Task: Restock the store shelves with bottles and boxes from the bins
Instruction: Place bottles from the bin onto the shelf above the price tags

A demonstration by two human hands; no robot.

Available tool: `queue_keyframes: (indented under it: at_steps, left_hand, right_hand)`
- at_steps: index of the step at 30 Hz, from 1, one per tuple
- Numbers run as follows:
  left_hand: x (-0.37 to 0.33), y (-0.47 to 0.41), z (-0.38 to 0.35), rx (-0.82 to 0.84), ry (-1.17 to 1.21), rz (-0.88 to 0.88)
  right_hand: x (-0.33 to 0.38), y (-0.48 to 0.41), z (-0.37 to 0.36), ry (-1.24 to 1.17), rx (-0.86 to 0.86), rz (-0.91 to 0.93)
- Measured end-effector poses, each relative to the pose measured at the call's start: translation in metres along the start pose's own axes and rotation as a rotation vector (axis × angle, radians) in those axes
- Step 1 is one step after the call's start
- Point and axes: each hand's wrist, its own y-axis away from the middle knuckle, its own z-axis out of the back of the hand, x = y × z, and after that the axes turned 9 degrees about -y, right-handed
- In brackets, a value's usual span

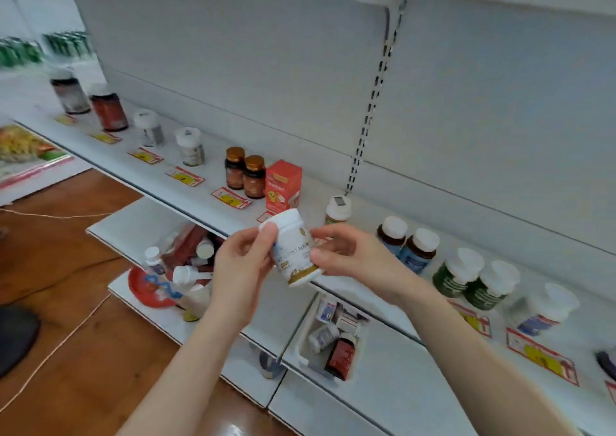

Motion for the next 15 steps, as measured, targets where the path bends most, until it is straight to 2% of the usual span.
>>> queue_keyframes:
  at_steps: [2,7,11,15]
  left_hand:
    - [-0.008,-0.008,0.028,0.001,-0.034,0.002]
    - [-0.026,-0.031,0.112,0.154,-0.075,0.012]
    - [-0.042,-0.059,0.174,0.091,-0.207,0.004]
    - [-0.054,-0.088,0.215,0.132,-0.37,-0.022]
  right_hand:
    - [0.001,-0.02,-0.032,0.011,0.015,0.0]
    - [0.006,-0.074,-0.108,0.068,0.075,0.007]
    - [0.028,-0.121,-0.151,0.042,0.08,0.01]
    - [0.051,-0.159,-0.185,0.096,0.108,0.045]
